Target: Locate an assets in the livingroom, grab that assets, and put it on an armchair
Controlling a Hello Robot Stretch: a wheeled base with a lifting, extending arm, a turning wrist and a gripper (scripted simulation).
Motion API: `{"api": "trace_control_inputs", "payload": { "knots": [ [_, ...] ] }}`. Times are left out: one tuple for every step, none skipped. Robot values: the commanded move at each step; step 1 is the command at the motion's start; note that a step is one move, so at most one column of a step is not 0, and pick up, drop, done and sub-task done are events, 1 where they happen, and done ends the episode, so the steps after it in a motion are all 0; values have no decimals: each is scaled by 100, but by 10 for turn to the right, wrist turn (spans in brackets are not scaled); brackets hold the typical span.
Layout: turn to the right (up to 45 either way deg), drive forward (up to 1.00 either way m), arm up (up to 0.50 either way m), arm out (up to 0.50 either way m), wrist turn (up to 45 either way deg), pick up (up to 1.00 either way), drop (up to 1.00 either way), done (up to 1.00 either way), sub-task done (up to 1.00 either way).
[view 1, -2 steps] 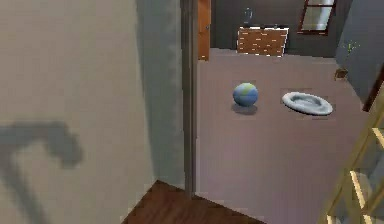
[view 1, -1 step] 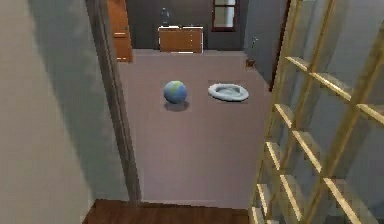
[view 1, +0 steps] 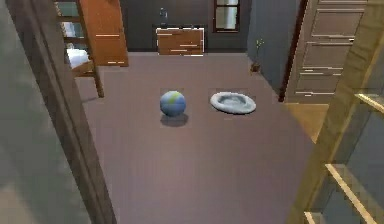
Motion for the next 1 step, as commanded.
{"api": "trace_control_inputs", "payload": {
  "knots": [
    [30, 0, 0, 0, 0, 0, 0, 0, 0]
  ]
}}
